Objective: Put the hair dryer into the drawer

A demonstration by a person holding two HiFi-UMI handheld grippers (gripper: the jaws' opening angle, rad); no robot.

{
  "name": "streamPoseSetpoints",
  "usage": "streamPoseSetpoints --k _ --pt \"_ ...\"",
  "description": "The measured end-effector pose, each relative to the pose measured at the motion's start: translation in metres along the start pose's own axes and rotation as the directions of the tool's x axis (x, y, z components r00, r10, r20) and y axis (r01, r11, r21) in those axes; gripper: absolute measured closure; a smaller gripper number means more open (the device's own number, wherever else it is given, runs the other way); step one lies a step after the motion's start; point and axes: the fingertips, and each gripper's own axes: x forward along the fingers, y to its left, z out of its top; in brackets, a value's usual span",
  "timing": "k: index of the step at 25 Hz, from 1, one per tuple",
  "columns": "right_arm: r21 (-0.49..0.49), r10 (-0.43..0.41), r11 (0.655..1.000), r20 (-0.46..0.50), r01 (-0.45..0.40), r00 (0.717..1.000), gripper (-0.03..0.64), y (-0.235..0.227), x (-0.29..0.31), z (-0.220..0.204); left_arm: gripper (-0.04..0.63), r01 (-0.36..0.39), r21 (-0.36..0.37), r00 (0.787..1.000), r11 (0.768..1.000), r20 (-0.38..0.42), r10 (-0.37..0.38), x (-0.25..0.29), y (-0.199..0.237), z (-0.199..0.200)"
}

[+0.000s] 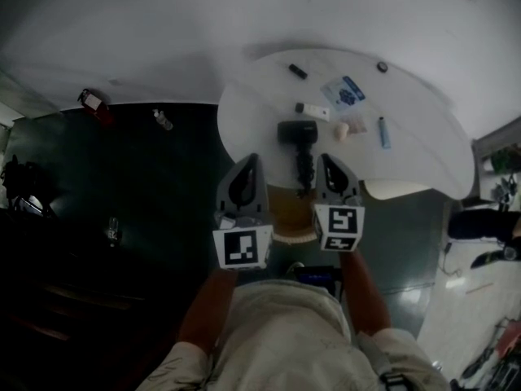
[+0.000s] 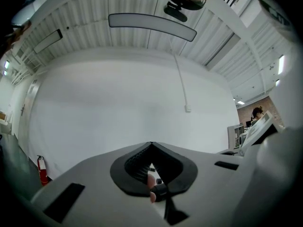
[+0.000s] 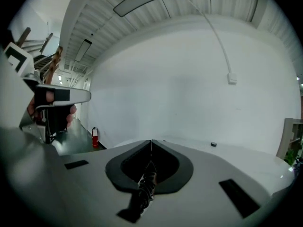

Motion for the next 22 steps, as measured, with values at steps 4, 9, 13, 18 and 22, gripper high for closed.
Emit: streamPoseSetpoints --k 4,9,13,18,22 --pt "0.022 0.01 1.0 -0.092 -0.007 0.996 0.611 0.004 0.024 -0.023 0.594 0.003 -0.001 1.0 1.0 -0.008 -0.003 0.004 0.012 -0.005" --pt "0.072 0.014 0.997 -0.197 0.0 0.98 0.586 0.001 0.049 -0.052 0.595 0.002 -0.022 1.0 1.0 -0.023 -0.003 0.008 0.021 -0.012" --pt "0.111 0.016 0.994 -0.265 0.014 0.964 0.541 -0.002 0.065 -0.075 0.594 0.006 -0.02 0.999 1.0 -0.035 -0.007 0.008 0.027 -0.021" --pt "0.14 0.06 0.99 -0.351 -0.011 0.935 0.463 0.003 0.087 -0.101 0.594 0.008 -0.011 0.999 1.0 -0.05 -0.008 0.008 0.034 -0.032" --pt "0.182 0.08 0.983 -0.422 -0.003 0.903 0.403 0.006 0.101 -0.12 0.594 0.006 -0.02 0.998 1.0 -0.068 -0.007 0.007 0.041 -0.038"
